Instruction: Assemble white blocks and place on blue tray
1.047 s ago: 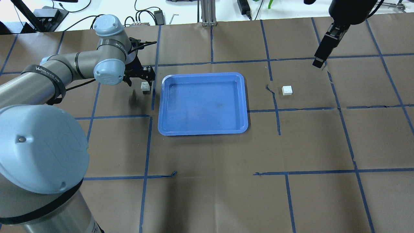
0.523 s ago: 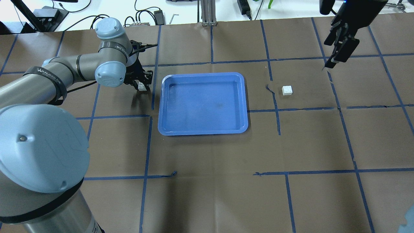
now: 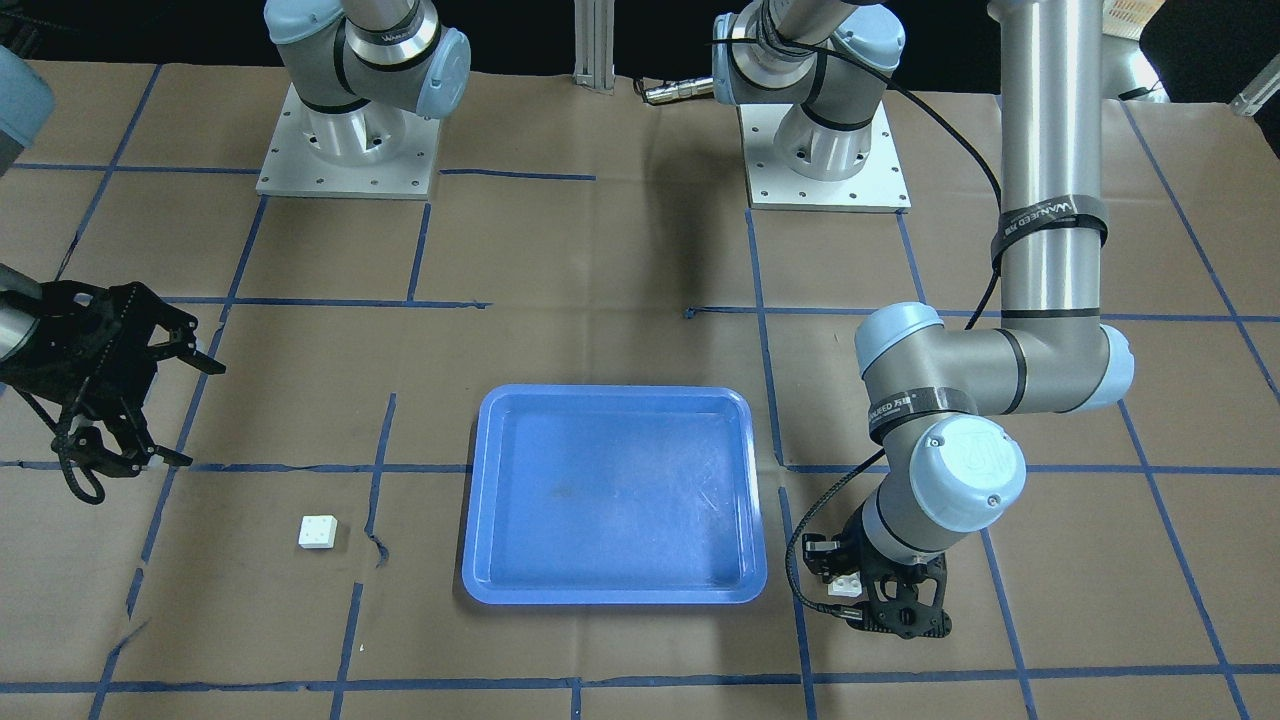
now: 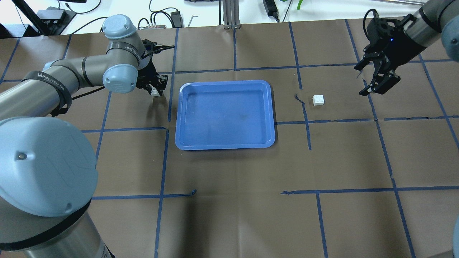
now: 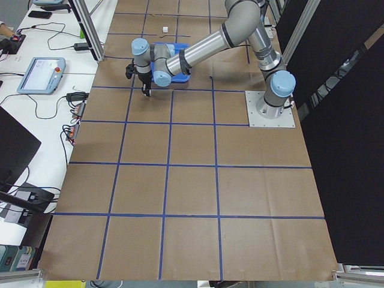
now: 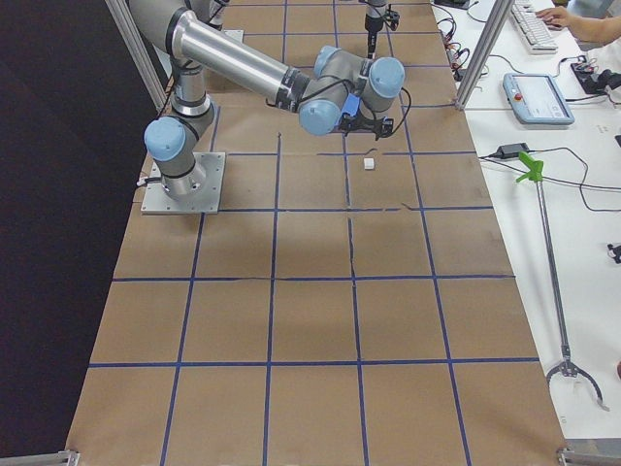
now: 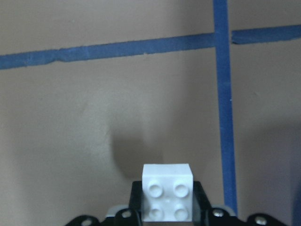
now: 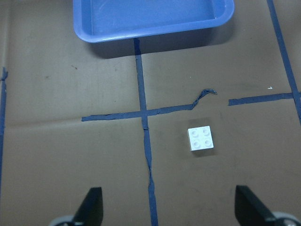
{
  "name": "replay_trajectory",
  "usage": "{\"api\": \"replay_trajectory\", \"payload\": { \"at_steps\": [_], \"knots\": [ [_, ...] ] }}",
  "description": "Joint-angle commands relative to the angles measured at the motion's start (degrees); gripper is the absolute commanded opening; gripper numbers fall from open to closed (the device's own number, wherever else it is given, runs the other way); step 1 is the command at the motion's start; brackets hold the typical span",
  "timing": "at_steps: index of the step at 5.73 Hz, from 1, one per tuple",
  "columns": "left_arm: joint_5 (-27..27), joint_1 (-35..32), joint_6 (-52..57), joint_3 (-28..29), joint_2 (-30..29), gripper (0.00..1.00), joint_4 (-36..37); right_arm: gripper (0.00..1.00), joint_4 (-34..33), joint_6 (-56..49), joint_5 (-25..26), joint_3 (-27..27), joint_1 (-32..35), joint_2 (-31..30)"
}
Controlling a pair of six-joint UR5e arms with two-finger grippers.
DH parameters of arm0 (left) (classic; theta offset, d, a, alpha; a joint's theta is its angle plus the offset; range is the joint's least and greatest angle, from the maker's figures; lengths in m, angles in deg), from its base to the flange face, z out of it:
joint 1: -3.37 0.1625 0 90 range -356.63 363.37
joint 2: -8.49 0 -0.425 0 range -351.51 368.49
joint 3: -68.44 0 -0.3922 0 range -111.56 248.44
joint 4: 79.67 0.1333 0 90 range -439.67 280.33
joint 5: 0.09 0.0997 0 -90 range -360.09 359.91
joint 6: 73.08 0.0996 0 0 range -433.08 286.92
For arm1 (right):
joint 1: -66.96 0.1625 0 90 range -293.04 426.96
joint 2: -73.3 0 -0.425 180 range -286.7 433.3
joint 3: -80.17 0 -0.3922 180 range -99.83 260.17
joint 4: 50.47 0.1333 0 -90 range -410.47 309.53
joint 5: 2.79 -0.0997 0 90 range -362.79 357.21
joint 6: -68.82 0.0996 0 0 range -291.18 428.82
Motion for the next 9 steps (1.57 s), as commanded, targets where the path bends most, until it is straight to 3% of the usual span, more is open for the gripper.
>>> {"api": "replay_trajectory", "payload": {
  "at_steps": [1,4,7,9],
  "knots": [
    [0.0,-5.1,15.7,-1.6,3.9,0.00,-0.6,1.00,-12.0,-8.3,-12.5,-7.7,-2.6,5.7],
    [0.2,-16.4,37.3,-2.4,4.2,0.00,-0.8,1.00,-20.2,-9.0,-15.6,-6.3,-2.7,17.0],
    [0.0,-20.4,53.7,-5.6,3.9,0.00,0.5,0.99,-19.2,-9.1,-15.5,-3.0,-0.6,18.7],
    [0.0,-20.5,53.7,-6.7,3.2,0.04,2.2,0.97,-19.1,-9.1,-15.4,-3.2,0.4,18.9]
  ]
}}
